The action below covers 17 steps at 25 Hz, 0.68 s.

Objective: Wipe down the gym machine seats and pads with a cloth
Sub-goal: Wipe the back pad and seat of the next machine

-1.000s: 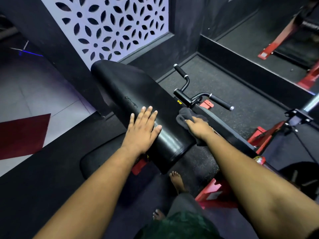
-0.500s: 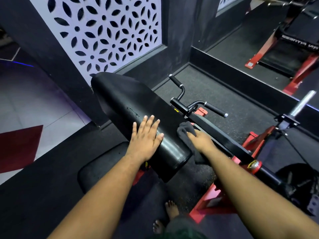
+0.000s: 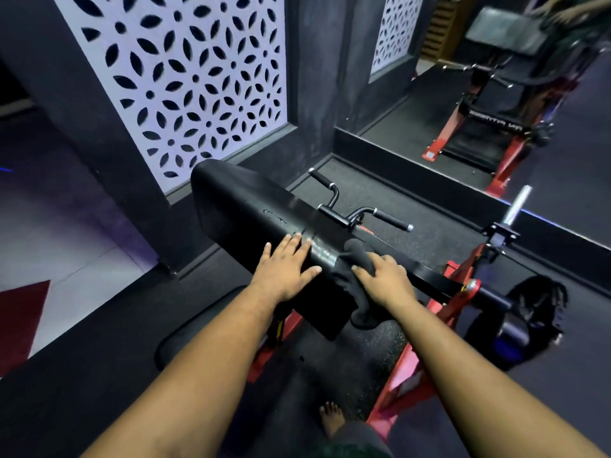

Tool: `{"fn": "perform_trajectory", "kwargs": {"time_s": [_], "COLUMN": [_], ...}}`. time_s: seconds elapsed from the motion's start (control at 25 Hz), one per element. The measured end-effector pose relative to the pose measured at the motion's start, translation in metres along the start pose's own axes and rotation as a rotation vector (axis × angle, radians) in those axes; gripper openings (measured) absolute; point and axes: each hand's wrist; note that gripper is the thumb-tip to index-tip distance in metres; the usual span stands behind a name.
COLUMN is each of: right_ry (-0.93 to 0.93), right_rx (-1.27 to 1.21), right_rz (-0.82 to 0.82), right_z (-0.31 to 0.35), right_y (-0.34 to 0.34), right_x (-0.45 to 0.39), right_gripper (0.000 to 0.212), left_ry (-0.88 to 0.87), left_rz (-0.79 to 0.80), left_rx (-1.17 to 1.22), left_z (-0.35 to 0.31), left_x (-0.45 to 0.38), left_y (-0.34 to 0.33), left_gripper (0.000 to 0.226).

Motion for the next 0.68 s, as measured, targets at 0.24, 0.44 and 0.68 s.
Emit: {"fn": "perform_trajectory", "kwargs": {"time_s": [0.24,0.44,0.68], "right_ry": [0.010,-0.031,-0.038], "right_rx": [0.244,0.217,0.178], "right_rz": [-0.268,-0.191,-0.158], "right_z": [0.042,0.092,0.159], "right_y": [-0.070,-0.124,-0.181], "right_x": [0.148,0.204,0.195], "right_gripper": [0.049,0.040,0.041], "left_ry": [-0.094,-0.078,-0.079], "left_rz": [-0.003,0.086,0.135], "left_rx": [-0.055,-0.095,-0.146], "left_z": [0.064,0.128,0.207], "left_x": [0.135,0.219,0.240], "left_y": [0.004,0.010,0.010], "left_gripper": [0.082,0.085,0.090]}}
Point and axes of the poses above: each hand's wrist, its own x-axis away from the middle knuckle, its own y-axis out of the back of the hand, z = x × y, and after that the axes turned 13 degrees about -y, right-handed
